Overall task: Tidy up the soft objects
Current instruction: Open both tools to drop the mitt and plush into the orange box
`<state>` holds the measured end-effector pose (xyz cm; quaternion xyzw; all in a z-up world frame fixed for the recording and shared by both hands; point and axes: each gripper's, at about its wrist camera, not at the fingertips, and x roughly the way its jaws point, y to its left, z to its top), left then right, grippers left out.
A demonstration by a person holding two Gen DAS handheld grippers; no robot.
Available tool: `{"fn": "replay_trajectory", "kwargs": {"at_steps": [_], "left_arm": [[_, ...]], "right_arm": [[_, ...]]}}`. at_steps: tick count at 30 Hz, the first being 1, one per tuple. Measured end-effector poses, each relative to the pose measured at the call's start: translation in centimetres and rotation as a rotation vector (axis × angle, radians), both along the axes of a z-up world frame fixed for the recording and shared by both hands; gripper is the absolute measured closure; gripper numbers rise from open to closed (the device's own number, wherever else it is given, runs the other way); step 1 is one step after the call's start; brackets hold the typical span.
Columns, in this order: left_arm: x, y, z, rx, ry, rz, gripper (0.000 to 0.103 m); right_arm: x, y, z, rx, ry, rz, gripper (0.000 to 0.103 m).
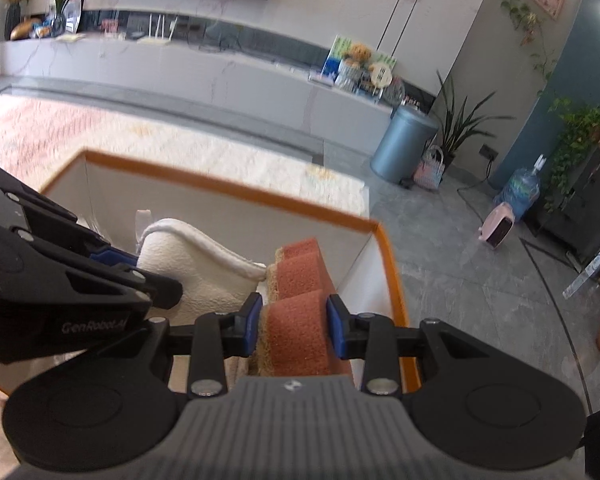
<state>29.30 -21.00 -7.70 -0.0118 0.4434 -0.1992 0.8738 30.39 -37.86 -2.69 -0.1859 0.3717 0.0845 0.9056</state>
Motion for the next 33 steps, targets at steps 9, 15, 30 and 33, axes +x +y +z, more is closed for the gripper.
{"fn": "replay_trajectory", "kwargs": {"at_steps": [9,15,30,33], "left_arm": [[-0.5,0.2,0.1,0.043,-0.005,0.031,0.065],[-1.4,0.2,1.9,0.057,-0.059,0.029,0.041],[-7.5,3.7,9.3,-0.027,-0.293,0.035,0.026],[-9.9,5.1,10.2,-0.022,-0.371,0.053,0.026]], "right_arm": [[0.2,0.0,-1.4,-0.03,0.027,0.018,0.064],[-0.6,0.5,-0.2,-0.058,0.011,0.037,0.039],[-5.7,0.8,6.2,0.047,-0.078,-0.069,0.015],[-8.2,1.3,7.1,0.163,-0.116,-0.108,0.015]]}}
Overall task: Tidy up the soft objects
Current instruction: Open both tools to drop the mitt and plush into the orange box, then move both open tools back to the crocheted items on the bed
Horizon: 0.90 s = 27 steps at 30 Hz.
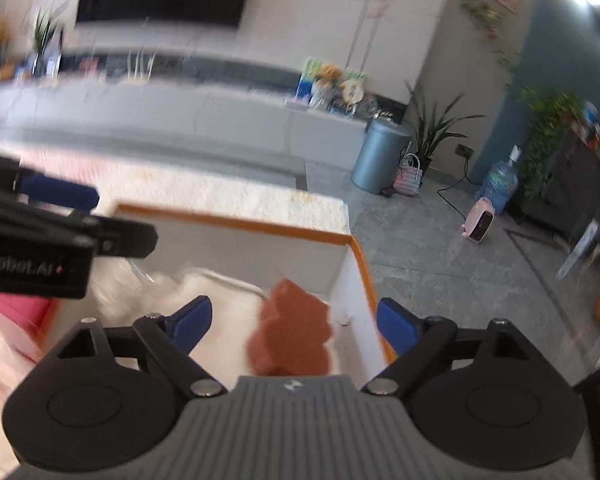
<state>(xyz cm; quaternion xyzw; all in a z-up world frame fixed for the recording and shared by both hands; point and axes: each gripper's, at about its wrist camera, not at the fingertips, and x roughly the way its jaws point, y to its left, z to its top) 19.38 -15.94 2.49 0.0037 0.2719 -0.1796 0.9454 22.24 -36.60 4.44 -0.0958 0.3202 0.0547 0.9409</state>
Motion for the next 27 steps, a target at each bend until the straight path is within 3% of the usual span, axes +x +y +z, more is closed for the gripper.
{"fn": "replay_trajectory", "kwargs": {"at_steps": [5,12,21,27], "left_arm": [[-3.7,2.9,0.7,-0.042,-0.07,0.047,0.026],[-7.1,6.5,0.4,-0.002,-0.118,0.137,0.026],[-9.9,10.4,-1.5,0.063,-0.095,0.189,0.026],[-10.6,13.7,-3.4,0.064,-0.017,0.227,0.026]], "right_arm": [[-4.2,2.8,-0.3,0.143,-0.045,-0.031,0.015],[-9.0,7.1,-1.8,0.289,-0.067,-0.055,0.015],[-11.7,11.8,-4.0,0.392,0.0,-0.024,0.015],[-13.1,15.8,-5.3,0.361,0.039,0.041,0.015]]}}
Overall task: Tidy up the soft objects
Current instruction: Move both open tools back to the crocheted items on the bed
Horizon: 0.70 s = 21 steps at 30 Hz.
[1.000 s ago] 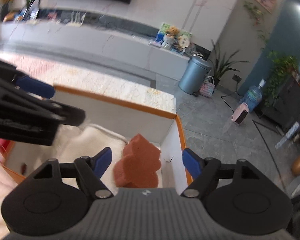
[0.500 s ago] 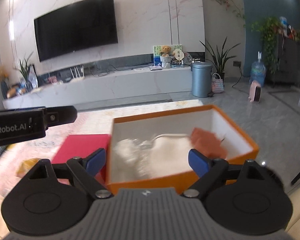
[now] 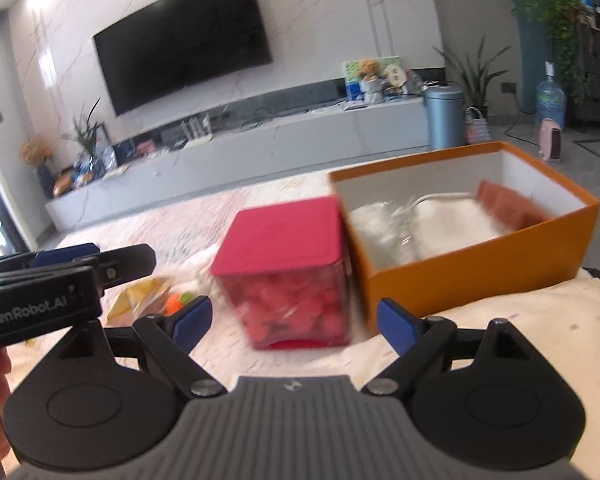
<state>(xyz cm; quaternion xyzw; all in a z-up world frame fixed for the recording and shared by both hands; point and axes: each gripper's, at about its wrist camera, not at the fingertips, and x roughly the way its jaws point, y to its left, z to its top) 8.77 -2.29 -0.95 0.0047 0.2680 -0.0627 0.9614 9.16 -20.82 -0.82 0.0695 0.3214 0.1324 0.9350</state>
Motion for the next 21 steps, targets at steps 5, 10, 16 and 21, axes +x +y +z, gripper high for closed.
{"fn": "replay_trajectory", "kwargs": {"at_steps": [5,10,16,21], "left_arm": [[-1.2,3.3,-1.6,-0.011,0.03,0.057,0.026],[-2.3,6.9,-3.1,-0.024,0.052,0.133,0.026],[-2.9,10.3,-5.5,-0.058,0.111,0.226,0.03],[-3.1,12.0,-6.9,-0.132,0.147,0.256,0.031]], "right_arm": [[-0.7,2.9,-0.5,-0.047,0.002,0.06,0.015],[-0.4,5.4,-1.1,-0.087,0.011,0.102,0.021],[-0.1,8.1,-2.3,-0.122,0.028,0.156,0.028],[0.6,10.2,-3.0,-0.14,0.052,0.202,0.04]]}}
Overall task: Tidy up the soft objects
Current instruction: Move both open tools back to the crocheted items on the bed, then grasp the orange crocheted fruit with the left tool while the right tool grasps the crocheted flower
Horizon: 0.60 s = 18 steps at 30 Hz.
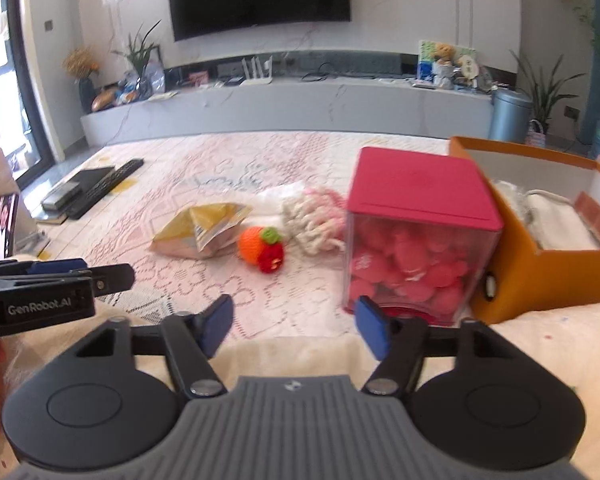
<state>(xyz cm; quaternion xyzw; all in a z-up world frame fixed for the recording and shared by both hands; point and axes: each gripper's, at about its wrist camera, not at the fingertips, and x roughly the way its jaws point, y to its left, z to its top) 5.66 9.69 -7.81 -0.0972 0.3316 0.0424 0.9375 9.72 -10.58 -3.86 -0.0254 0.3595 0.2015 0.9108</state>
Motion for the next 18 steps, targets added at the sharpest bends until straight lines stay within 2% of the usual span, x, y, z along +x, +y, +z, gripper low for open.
{"fn": "replay_trajectory", "kwargs": {"at_steps": [8,18], "left_arm": [[0.4,0.6,0.0,-0.052,-0.029,-0.009,0.032],[3.4,0.8,0.3,-0.035,-0.013,-0.086,0.039]], "right_arm": [[1.5,2.1,-1.0,-0.011,0.021,0.039,0.044],[4.7,4.9,-1.0,-0.067,-0.01,0.114,0.057]]}}
